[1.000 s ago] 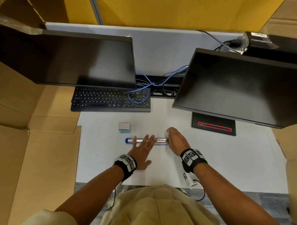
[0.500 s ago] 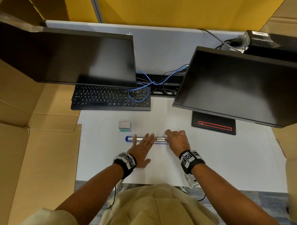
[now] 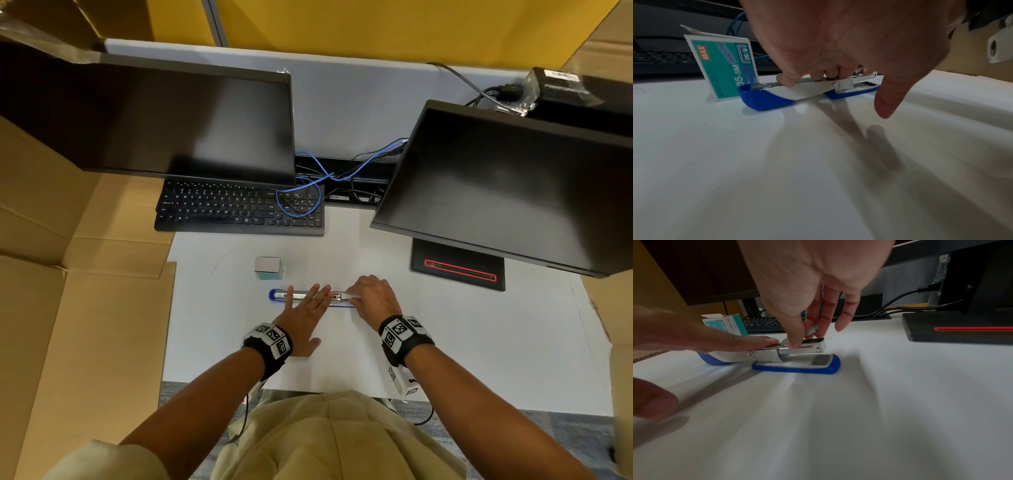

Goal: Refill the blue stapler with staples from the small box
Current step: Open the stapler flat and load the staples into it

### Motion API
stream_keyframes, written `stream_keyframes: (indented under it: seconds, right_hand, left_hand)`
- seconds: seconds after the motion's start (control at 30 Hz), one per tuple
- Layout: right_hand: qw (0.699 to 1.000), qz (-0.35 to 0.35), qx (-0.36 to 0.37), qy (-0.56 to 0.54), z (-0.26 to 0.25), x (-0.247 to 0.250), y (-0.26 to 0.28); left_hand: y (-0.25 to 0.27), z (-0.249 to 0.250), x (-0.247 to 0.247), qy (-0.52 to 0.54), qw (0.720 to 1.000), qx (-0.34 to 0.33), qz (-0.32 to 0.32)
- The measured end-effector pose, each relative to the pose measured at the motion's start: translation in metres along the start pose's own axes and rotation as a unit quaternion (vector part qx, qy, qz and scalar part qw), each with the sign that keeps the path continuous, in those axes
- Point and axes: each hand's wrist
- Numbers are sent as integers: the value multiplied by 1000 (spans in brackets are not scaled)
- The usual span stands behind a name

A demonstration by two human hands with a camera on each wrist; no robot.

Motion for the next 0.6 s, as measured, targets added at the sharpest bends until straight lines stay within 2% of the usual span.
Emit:
stream_keyframes:
  seconds: [0.33,0.6]
  right_hand:
    - [1000,-15,13,-14,5,5,2]
    - [997,-82,-3,9,-1,9,-9]
  left_hand:
    - [0,-1,-2,2,1000,0,6]
    - [-1,-1,-4,6,1000,1,7]
Point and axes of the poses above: each hand's wrist, its own y-axis away from the middle knuckle, its own x-axis out of the back of the hand, z = x × y, and after that the axes turned 3 degrees about z, right-handed
